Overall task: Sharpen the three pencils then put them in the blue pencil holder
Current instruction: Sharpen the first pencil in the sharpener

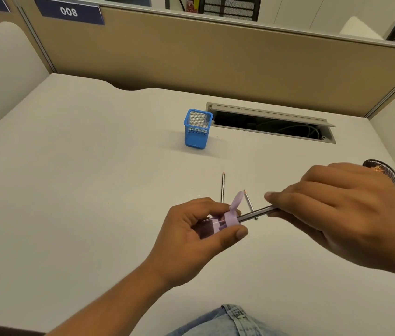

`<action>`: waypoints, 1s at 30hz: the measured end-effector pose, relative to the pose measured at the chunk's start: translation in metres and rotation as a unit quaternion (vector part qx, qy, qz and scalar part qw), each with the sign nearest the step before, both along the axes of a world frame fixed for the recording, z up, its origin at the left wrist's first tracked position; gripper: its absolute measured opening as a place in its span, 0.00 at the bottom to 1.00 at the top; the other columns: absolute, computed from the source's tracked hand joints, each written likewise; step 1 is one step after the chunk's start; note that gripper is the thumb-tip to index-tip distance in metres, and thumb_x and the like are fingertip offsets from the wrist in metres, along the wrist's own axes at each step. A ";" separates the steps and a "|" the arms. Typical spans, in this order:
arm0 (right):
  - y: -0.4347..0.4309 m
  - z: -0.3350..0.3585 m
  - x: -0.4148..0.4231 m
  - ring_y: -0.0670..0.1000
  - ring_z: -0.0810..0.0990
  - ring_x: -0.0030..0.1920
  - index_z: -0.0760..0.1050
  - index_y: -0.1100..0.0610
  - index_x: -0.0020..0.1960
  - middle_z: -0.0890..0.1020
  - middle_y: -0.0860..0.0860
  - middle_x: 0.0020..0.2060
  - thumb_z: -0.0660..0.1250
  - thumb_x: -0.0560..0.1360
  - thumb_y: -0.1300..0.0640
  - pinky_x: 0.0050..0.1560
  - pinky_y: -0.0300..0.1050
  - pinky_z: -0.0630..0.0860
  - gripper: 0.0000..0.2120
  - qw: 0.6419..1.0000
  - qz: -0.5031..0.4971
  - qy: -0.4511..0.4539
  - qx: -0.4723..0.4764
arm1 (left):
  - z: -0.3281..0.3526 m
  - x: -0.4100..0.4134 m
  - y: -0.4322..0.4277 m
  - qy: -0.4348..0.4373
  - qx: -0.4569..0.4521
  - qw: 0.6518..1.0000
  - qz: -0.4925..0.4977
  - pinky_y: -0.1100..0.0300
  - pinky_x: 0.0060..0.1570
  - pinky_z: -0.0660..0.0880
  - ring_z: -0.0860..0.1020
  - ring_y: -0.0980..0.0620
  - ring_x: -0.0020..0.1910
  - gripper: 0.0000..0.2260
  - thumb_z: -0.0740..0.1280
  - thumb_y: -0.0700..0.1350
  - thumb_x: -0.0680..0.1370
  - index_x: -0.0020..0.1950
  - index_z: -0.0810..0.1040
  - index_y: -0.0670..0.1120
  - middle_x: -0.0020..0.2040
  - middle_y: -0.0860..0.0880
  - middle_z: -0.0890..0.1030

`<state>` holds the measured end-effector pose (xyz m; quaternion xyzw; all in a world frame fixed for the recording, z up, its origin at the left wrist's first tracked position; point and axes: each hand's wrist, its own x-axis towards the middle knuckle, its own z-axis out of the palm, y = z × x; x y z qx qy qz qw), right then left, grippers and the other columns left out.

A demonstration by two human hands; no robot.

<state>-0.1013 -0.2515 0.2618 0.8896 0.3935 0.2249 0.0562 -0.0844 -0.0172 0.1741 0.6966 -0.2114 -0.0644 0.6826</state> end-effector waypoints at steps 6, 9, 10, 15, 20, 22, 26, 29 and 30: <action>0.009 0.000 -0.003 0.45 0.72 0.24 0.77 0.49 0.39 0.79 0.44 0.27 0.66 0.78 0.45 0.22 0.41 0.67 0.11 0.978 -0.095 0.176 0.064 | 0.003 0.005 0.002 -0.148 0.051 0.987 0.033 0.74 0.36 0.68 0.74 0.62 0.34 0.09 0.77 0.50 0.71 0.47 0.85 0.47 0.38 0.62 0.79; 0.015 0.002 0.001 0.42 0.70 0.22 0.77 0.47 0.36 0.82 0.45 0.26 0.70 0.71 0.40 0.23 0.33 0.66 0.12 0.773 -0.282 0.496 0.278 | 0.003 0.010 0.005 -0.274 0.115 0.955 0.013 0.75 0.40 0.67 0.72 0.66 0.38 0.11 0.77 0.47 0.71 0.49 0.85 0.42 0.41 0.60 0.77; 0.013 0.000 0.002 0.42 0.70 0.22 0.78 0.47 0.36 0.83 0.47 0.27 0.71 0.71 0.43 0.23 0.33 0.66 0.11 0.734 -0.293 0.538 0.294 | 0.002 0.011 0.005 -0.277 0.122 0.953 0.002 0.75 0.40 0.66 0.71 0.67 0.38 0.11 0.77 0.47 0.71 0.49 0.85 0.42 0.41 0.61 0.76; 0.010 -0.002 -0.001 0.42 0.79 0.33 0.77 0.41 0.41 0.82 0.40 0.33 0.67 0.71 0.37 0.26 0.32 0.70 0.09 0.896 -0.209 0.360 0.155 | -0.004 0.013 0.007 -0.125 0.090 0.988 -0.008 0.72 0.35 0.68 0.76 0.59 0.34 0.10 0.77 0.51 0.70 0.48 0.86 0.48 0.37 0.62 0.79; 0.001 -0.004 0.004 0.57 0.79 0.32 0.83 0.58 0.46 0.85 0.53 0.37 0.69 0.78 0.56 0.27 0.49 0.75 0.07 0.999 0.004 0.049 -0.016 | -0.004 0.006 0.001 0.033 0.001 0.999 -0.010 0.73 0.31 0.67 0.72 0.61 0.28 0.06 0.77 0.52 0.68 0.43 0.86 0.55 0.36 0.58 0.81; 0.001 -0.004 0.005 0.58 0.78 0.30 0.83 0.60 0.44 0.85 0.55 0.37 0.71 0.77 0.58 0.26 0.49 0.74 0.06 0.999 0.025 0.009 -0.027 | -0.004 0.003 -0.001 0.035 -0.012 0.999 -0.006 0.73 0.30 0.66 0.70 0.61 0.28 0.07 0.76 0.53 0.68 0.44 0.86 0.54 0.34 0.59 0.79; 0.010 -0.004 -0.002 0.52 0.75 0.25 0.77 0.48 0.40 0.80 0.47 0.28 0.62 0.80 0.43 0.22 0.46 0.71 0.14 0.977 -0.087 0.188 0.041 | -0.006 0.006 0.000 -0.118 0.043 0.992 0.027 0.73 0.35 0.67 0.73 0.62 0.33 0.08 0.76 0.50 0.71 0.47 0.86 0.49 0.36 0.62 0.78; 0.018 -0.006 -0.002 0.46 0.71 0.24 0.74 0.47 0.38 0.81 0.47 0.27 0.66 0.73 0.38 0.24 0.37 0.67 0.14 0.818 -0.247 0.465 0.231 | -0.012 0.011 0.004 -0.255 0.105 0.961 0.002 0.73 0.40 0.68 0.73 0.63 0.38 0.11 0.78 0.46 0.72 0.50 0.85 0.41 0.41 0.56 0.81; 0.017 -0.011 -0.002 0.44 0.70 0.23 0.75 0.48 0.38 0.82 0.47 0.27 0.68 0.73 0.41 0.25 0.35 0.67 0.12 0.770 -0.269 0.520 0.255 | -0.015 0.011 0.005 -0.264 0.114 0.958 -0.013 0.72 0.40 0.69 0.74 0.62 0.39 0.12 0.78 0.46 0.71 0.50 0.85 0.41 0.41 0.54 0.82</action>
